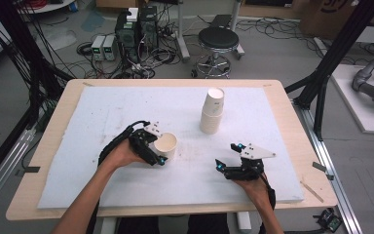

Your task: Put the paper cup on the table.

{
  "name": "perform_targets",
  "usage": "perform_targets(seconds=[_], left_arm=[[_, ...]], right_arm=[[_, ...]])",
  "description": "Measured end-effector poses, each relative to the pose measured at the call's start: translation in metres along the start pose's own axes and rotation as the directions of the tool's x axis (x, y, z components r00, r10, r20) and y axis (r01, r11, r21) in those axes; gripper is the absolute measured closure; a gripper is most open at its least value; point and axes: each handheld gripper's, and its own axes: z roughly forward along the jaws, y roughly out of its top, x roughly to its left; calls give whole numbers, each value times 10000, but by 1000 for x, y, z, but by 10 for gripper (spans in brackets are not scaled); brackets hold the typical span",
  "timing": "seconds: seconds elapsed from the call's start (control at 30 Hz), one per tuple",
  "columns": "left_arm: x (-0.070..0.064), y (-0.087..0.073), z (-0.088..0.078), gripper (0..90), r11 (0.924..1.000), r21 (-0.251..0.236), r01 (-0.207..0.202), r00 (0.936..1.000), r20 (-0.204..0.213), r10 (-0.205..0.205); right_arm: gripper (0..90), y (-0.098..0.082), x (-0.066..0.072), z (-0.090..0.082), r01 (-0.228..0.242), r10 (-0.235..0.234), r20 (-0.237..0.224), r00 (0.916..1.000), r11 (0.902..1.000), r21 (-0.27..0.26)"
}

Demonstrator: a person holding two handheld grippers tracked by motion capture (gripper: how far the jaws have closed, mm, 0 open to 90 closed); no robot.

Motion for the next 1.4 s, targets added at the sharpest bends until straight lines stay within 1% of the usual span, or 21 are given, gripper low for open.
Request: perform_targets(seconds=[0.13,0.23,0.3,0.37,0.47,0.5,0.6,0.63,0.67,0.7,0.73,0.77,0.87,0.9,0.97,1.03,1.07,1.17,1.2,1.33,1.4], left_arm=[[-4,-21,-20,170,9982,-570,197,9995,-222,-210],[-11,-41,-36,170,9928,-1122,410,9975,-532,-472],[-16,-57,-46,170,9818,-1744,755,9930,-760,-899],[-19,-75,-58,165,9697,-2283,865,9880,-1055,-1130],[-26,-101,-69,165,9412,-3162,1190,9745,-1446,-1717],[-29,-111,-73,166,9289,-3465,1307,9689,-1538,-1937],[-36,-130,-78,166,9045,-4053,1327,9549,-1924,-2263],[-38,-135,-78,165,8901,-4327,1428,9462,-2042,-2510],[-39,-139,-79,165,8806,-4511,1450,9418,-2098,-2626],[-41,-144,-80,165,8623,-4834,1506,9332,-2183,-2854],[-42,-147,-81,165,8537,-4981,1520,9289,-2232,-2956],[-42,-151,-81,165,8433,-5154,1520,9206,-2367,-3106],[-41,-156,-82,162,8227,-5405,1759,9087,-2322,-3468],[-40,-157,-82,162,8192,-5465,1740,9035,-2422,-3535],[-39,-159,-81,162,8126,-5572,1711,9014,-2445,-3575],[-39,-161,-80,163,8103,-5593,1749,8978,-2472,-3644],[-39,-162,-80,163,8074,-5631,1760,8991,-2420,-3648],[-37,-164,-82,166,7887,-5821,1979,8943,-2222,-3884],[-37,-164,-82,166,7861,-5834,2045,8934,-2169,-3934],[-35,-164,-81,166,7905,-5728,2166,8911,-2147,-3998],[-36,-164,-81,166,7897,-5755,2125,8910,-2177,-3984]], right_arm=[[159,0,0,0,49,-49,6,10000,10000,-35],[159,0,0,0,10,-10,-8,10000,10000,-36],[159,0,0,0,-39,39,2,10000,10000,-51],[159,-1,-1,-1,-31,31,-5,10000,9999,-103],[159,-1,-1,-1,9,-9,45,10000,9999,-146],[159,-1,0,-1,-125,126,43,9999,9998,-177],[159,-1,-1,-2,-118,119,53,9999,9997,-201],[159,-1,-1,-2,-102,104,87,9999,9997,-210],[159,-1,-1,-2,-102,104,87,9999,9997,-210],[159,-1,-1,-2,-92,94,103,9999,9997,-208],[159,-1,0,-2,-50,54,163,9999,9997,-246],[159,-1,0,-2,-56,59,146,9999,9997,-237],[159,-2,-1,-2,-66,70,128,9999,9996,-289],[159,-2,0,-2,-98,101,112,9999,9995,-304],[159,-2,-1,-3,-75,78,99,9999,9995,-321],[159,-2,-1,-3,-89,91,31,10000,9994,-345],[159,-2,-1,-3,-102,103,32,9999,9993,-364],[159,-2,-1,-4,-132,134,51,9999,9990,-426],[159,-3,-1,-4,-195,197,48,9998,9989,-436],[159,-3,-1,-5,-137,144,123,9998,9984,-540],[159,-3,0,-5,-112,117,106,9999,9985,-535]])
